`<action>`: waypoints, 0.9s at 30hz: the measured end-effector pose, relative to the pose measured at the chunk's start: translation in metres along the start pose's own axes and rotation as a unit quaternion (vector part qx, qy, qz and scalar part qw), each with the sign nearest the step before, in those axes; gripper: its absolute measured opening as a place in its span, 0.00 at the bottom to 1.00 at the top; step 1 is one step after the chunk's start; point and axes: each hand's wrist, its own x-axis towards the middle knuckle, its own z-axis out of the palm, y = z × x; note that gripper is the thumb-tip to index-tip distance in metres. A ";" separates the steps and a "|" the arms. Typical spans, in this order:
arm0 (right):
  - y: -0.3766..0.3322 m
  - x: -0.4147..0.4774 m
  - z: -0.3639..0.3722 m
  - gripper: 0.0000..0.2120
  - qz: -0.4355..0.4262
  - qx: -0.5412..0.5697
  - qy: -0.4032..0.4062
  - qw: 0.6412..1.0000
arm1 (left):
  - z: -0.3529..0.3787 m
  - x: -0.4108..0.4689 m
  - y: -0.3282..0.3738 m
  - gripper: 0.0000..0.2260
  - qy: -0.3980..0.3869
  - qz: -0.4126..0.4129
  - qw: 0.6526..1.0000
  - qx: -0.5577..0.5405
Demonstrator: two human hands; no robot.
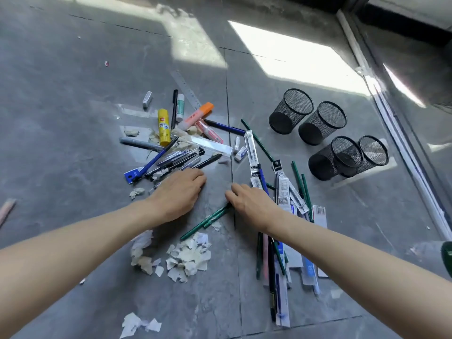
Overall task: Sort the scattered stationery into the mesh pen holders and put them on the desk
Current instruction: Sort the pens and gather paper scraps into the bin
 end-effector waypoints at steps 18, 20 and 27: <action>0.024 -0.011 0.017 0.09 -0.107 -0.028 0.073 0.991 | 0.027 0.022 0.013 0.15 -0.005 0.085 0.994 0.071; 0.023 -0.015 0.018 0.11 -0.116 -0.032 0.072 0.990 | 0.027 0.018 0.011 0.09 -0.003 0.105 0.993 0.057; 0.025 -0.019 0.028 0.17 -0.068 -0.023 0.070 0.995 | 0.020 0.052 0.021 0.21 -0.056 -0.047 0.997 0.028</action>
